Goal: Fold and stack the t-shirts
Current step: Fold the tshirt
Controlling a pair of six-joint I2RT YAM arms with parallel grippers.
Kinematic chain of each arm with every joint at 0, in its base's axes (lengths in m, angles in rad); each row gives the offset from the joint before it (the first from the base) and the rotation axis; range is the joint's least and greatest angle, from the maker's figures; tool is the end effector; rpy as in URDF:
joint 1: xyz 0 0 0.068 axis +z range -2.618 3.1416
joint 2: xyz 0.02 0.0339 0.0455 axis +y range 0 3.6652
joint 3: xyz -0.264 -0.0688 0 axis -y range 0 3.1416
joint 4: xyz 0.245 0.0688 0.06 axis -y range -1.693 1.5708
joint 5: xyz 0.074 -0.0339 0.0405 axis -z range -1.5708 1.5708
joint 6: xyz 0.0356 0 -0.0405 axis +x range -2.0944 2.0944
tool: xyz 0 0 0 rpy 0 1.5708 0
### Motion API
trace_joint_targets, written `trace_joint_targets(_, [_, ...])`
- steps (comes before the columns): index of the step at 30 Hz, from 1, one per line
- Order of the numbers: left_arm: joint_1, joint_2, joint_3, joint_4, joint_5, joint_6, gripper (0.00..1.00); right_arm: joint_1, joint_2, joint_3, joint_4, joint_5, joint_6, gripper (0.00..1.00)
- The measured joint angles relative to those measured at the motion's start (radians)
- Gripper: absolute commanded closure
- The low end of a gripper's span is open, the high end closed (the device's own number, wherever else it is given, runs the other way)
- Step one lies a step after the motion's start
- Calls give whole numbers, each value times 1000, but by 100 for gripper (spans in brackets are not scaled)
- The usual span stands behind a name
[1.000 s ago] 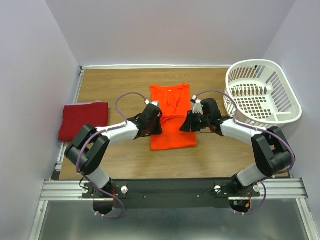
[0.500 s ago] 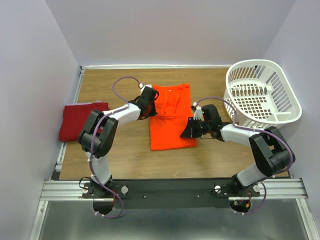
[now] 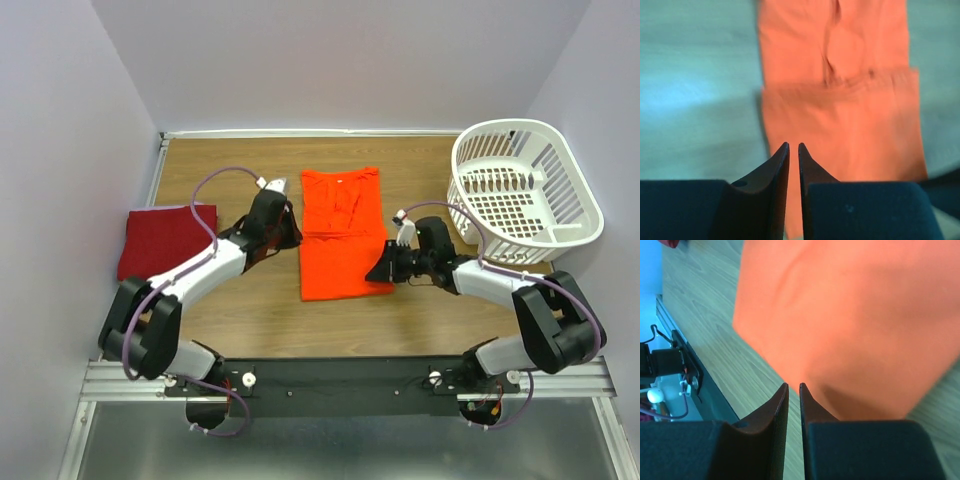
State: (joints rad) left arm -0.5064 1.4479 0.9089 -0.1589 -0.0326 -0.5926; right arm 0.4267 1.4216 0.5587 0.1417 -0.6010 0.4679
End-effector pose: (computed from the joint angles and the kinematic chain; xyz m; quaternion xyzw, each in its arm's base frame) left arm 0.2740 -0.1506 0.2308 -0.0459 0.9050 -0.2081 0.3682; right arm 0.2313 0.1273 0.1592 -0.1040 0.8726 0.4134 0.2383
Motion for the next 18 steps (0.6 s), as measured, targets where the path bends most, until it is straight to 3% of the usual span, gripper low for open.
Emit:
trace_joint_targets(3, [-35, -95, -169, 53, 99, -31, 80, -28, -11, -47, 24, -23, 21, 80])
trace_joint_targets(7, [-82, -94, -297, 77, 166, -66, 81, -69, -30, -122, 66, -42, 54, 80])
trace_joint_targets(18, [-93, -9, -356, 198, 248, -132, 82, -193, 3, -216, 114, -58, 135, 79])
